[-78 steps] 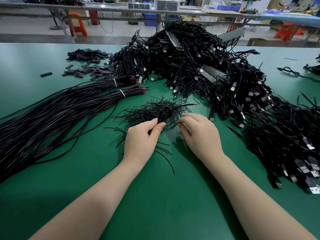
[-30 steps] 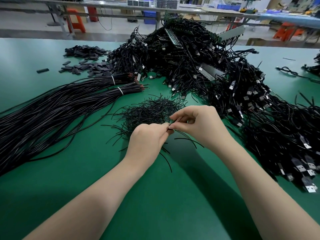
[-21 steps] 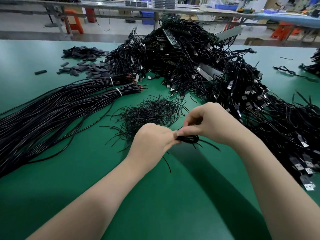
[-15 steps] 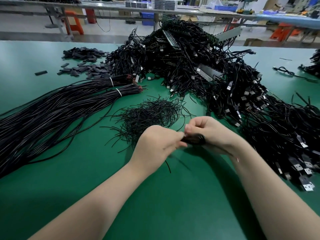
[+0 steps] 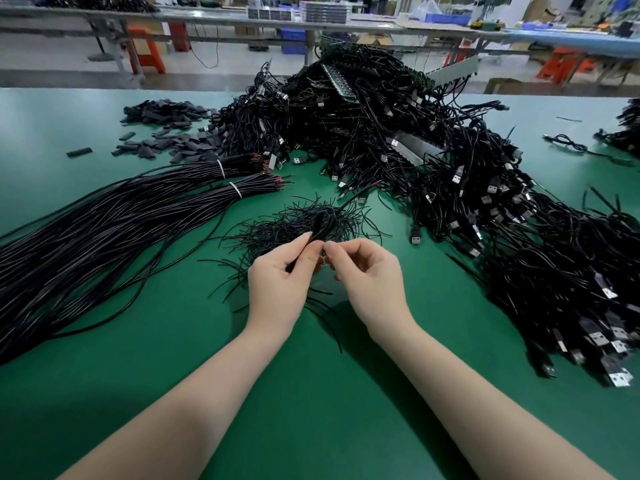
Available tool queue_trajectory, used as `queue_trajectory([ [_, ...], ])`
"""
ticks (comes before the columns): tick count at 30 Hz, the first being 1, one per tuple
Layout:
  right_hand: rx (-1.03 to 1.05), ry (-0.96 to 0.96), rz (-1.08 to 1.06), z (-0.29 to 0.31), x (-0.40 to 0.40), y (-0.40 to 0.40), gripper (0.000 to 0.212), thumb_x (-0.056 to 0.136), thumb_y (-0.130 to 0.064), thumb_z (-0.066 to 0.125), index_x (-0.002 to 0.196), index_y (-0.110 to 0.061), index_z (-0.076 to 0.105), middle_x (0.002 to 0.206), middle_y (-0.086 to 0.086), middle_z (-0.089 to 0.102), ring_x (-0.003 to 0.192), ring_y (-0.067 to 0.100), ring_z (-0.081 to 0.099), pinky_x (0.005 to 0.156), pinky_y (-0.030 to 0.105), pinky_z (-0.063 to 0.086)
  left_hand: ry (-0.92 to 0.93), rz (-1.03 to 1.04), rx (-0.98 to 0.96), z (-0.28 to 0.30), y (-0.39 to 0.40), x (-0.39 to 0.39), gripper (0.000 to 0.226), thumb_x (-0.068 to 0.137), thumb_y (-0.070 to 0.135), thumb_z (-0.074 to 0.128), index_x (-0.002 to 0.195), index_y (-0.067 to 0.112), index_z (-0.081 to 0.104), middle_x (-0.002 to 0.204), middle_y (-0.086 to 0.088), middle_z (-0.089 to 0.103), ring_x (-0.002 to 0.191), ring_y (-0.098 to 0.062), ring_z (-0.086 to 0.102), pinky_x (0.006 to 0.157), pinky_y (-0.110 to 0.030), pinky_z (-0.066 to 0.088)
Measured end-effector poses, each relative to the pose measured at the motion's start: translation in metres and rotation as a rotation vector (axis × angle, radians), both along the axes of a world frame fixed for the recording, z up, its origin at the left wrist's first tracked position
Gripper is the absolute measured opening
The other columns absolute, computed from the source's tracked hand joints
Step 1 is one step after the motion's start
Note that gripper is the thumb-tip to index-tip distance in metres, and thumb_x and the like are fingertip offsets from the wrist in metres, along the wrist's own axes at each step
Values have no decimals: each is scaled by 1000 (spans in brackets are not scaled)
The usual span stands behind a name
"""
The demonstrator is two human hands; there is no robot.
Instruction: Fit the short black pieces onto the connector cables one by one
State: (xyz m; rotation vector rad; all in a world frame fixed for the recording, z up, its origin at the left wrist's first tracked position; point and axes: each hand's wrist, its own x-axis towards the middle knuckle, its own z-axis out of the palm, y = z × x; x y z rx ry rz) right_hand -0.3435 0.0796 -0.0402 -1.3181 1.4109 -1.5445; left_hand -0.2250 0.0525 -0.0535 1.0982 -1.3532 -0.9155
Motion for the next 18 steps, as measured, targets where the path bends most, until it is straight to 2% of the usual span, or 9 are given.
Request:
queue_trajectory([
  [3, 18, -85, 10, -1, -1, 0, 19, 91, -23, 66, 72, -24, 69, 69, -11, 69, 67, 1, 60, 69, 23, 53, 29, -18, 17, -2, -2, 1, 31, 89, 20, 69, 117, 8, 70, 102, 1, 75, 96, -10, 70, 91, -30, 55],
  [6, 30, -148, 75, -2, -3, 1, 5, 87, -19, 70, 85, -15, 72, 78, -8, 73, 75, 3, 66, 70, 19, 53, 104, -37, 40, -3, -3, 1, 31, 88, 19, 71, 117, 7, 69, 98, 6, 76, 93, -7, 71, 86, -24, 54],
  [9, 25, -187, 101, -1, -4, 2, 9, 81, -12, 77, 88, -10, 73, 84, 0, 75, 77, 9, 68, 71, 19, 51, 167, -62, 54, -3, -5, 2, 25, 88, 14, 70, 113, 12, 70, 89, 20, 74, 88, 3, 69, 77, -11, 51],
  [11, 23, -214, 97, 5, -9, 1, 9, 79, -11, 78, 86, -8, 75, 83, 3, 75, 76, 10, 69, 71, 19, 51, 212, -126, 80, 1, -4, 1, 20, 90, 14, 68, 110, 15, 73, 87, 12, 76, 82, -2, 70, 74, -13, 52],
  [13, 37, -228, 126, 13, -14, -1, 5, 80, -12, 77, 85, -12, 77, 83, 5, 76, 78, 11, 70, 72, 19, 52, 281, -210, 95, 9, 1, 0, 16, 92, 14, 65, 97, 21, 79, 82, 4, 76, 75, -6, 68, 71, -17, 53],
  [15, 52, -219, 176, 21, -15, -3, 6, 82, -12, 75, 86, -16, 78, 83, 5, 76, 76, 11, 69, 73, 21, 52, 335, -243, 126, 17, 5, -2, 22, 92, 16, 63, 87, 28, 80, 77, 4, 74, 70, -5, 66, 67, -16, 52],
  [18, 21, -191, 211, 34, -10, -5, 10, 83, -10, 74, 83, -19, 79, 80, 6, 75, 74, 13, 69, 73, 24, 54, 410, -204, 209, 31, 8, -4, 17, 90, 24, 64, 86, 26, 80, 72, 6, 70, 64, -5, 62, 61, -14, 50],
])
